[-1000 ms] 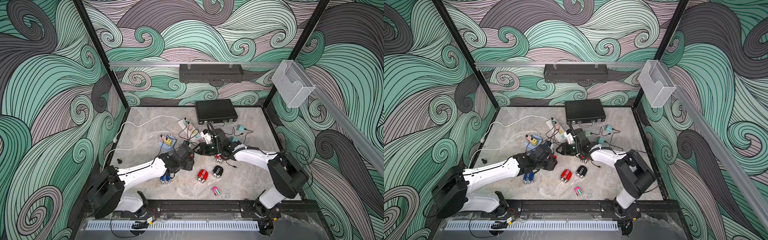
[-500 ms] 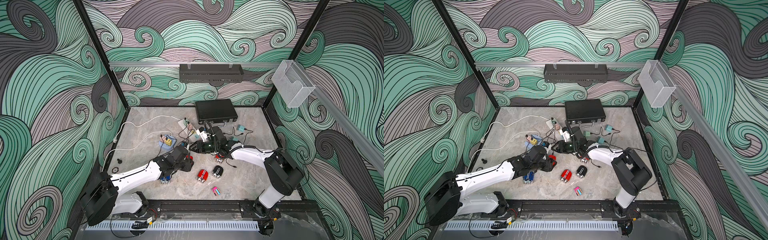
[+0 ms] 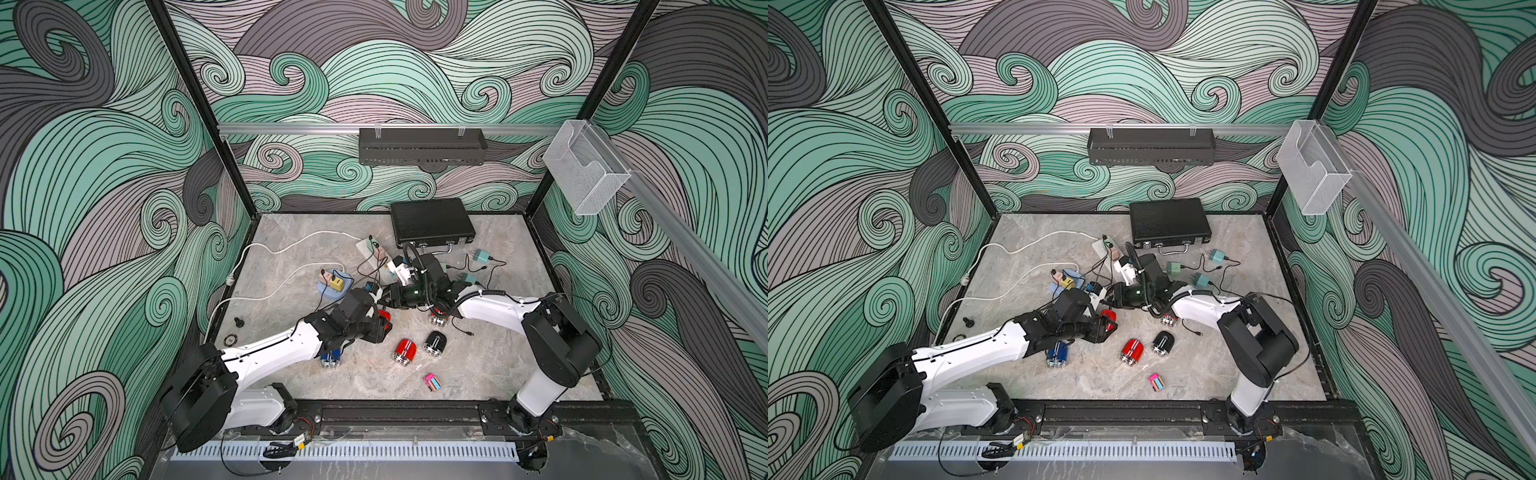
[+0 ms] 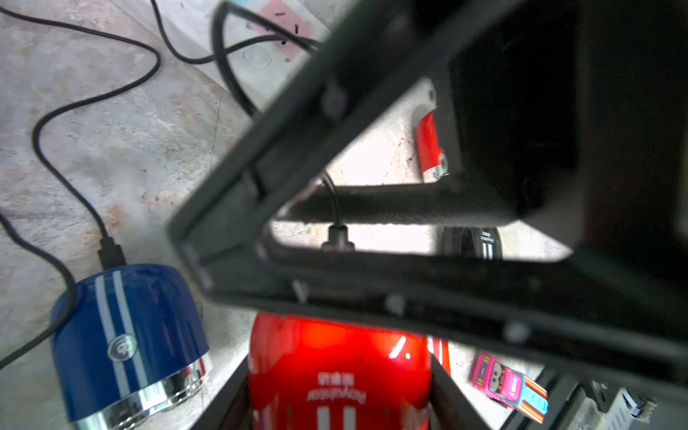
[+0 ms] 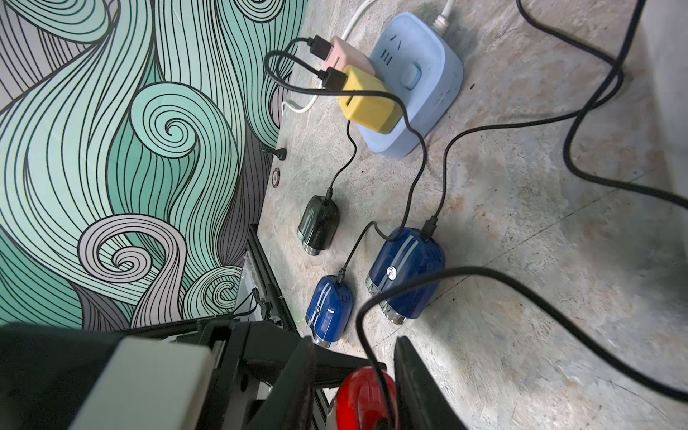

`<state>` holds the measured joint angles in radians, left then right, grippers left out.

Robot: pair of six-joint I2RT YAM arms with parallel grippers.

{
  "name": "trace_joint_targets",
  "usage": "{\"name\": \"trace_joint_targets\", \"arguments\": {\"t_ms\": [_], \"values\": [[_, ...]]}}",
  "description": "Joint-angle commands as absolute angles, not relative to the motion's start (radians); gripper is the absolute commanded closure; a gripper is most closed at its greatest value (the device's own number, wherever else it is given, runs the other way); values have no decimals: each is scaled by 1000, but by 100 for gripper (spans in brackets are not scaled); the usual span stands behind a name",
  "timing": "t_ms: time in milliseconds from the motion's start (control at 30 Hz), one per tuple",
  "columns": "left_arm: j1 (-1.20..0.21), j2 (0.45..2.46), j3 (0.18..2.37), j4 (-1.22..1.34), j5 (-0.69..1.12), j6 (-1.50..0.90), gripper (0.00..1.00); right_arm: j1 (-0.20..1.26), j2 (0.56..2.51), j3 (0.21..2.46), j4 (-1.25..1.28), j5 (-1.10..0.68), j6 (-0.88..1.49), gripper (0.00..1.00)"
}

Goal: Unplug the electric shaver
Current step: Remove the charging cable from the electric shaver.

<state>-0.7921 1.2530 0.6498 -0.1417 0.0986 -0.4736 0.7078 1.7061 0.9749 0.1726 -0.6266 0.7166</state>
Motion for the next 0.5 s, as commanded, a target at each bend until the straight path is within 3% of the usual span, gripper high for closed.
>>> {"name": "trace_joint_targets", "arguments": {"t_ms": [0,467], "values": [[-781,1255,649,-101,144,-443,100,713,1715,973,186,-635,716,66],[-726,1231,632,-106,156,-441,100,715,1690,913,230,-648,732,68]]}}
